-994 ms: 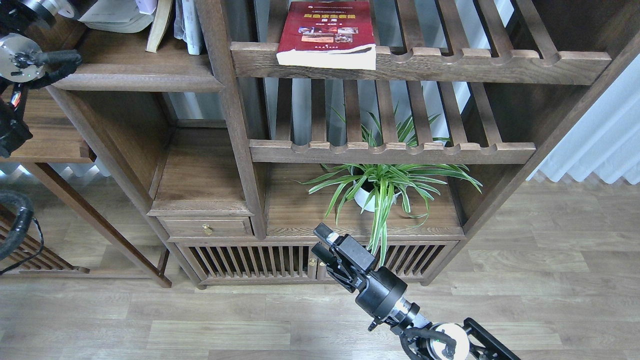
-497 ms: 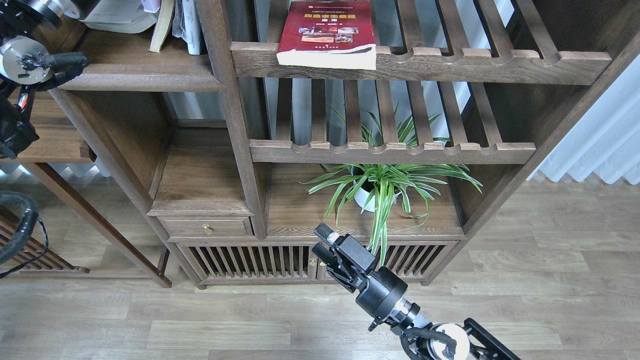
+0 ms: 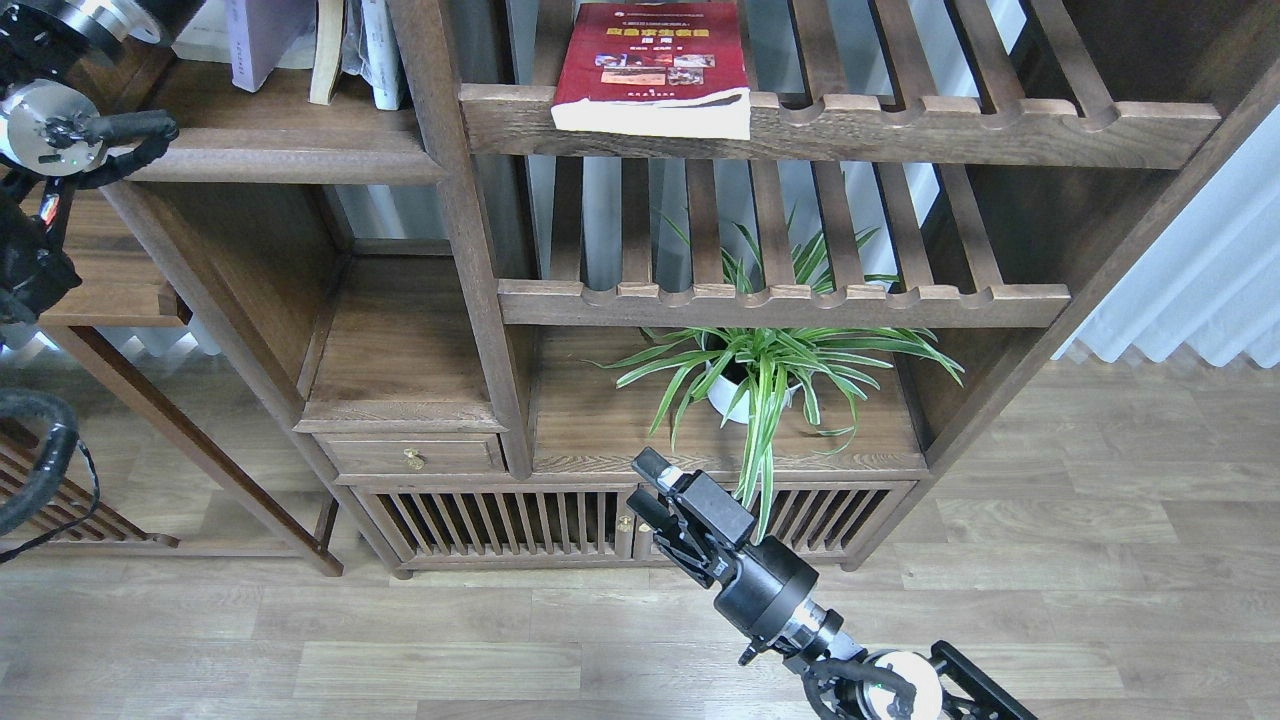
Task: Organize books on shelf
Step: 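Release the white book and withdraw the left gripper from the shelf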
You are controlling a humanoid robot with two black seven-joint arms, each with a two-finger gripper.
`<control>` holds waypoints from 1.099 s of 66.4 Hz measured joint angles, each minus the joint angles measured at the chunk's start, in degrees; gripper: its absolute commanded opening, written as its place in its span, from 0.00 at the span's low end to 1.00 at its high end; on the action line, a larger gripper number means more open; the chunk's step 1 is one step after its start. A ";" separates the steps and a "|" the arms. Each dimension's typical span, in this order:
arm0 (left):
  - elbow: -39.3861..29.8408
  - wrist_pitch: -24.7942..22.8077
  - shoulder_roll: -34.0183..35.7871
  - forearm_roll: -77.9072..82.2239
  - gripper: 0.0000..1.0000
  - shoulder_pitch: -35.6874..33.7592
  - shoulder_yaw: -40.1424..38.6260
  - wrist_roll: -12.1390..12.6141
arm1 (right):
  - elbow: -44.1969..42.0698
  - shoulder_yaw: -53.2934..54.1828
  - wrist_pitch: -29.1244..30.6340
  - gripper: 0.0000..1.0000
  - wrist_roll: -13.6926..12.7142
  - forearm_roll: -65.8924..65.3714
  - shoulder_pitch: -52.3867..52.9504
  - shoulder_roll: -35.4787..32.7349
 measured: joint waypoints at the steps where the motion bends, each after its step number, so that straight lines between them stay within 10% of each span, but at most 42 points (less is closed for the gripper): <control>1: -0.22 0.00 0.02 -0.99 0.65 0.23 -0.08 -0.04 | 0.00 0.00 0.00 0.99 0.00 0.00 0.01 0.00; 37: -12.37 0.01 1.59 -17.78 0.71 6.87 -3.07 1.72 | 0.00 0.19 0.00 0.99 0.00 0.00 0.04 0.00; 55: -28.58 0.00 5.47 -22.21 0.71 17.73 -9.14 12.07 | 0.11 1.29 0.00 0.99 0.00 0.08 -0.06 0.00; 73: -41.86 -0.03 5.86 -27.29 0.71 29.53 -16.03 16.75 | 0.89 1.97 0.00 0.99 0.08 0.09 -0.07 0.00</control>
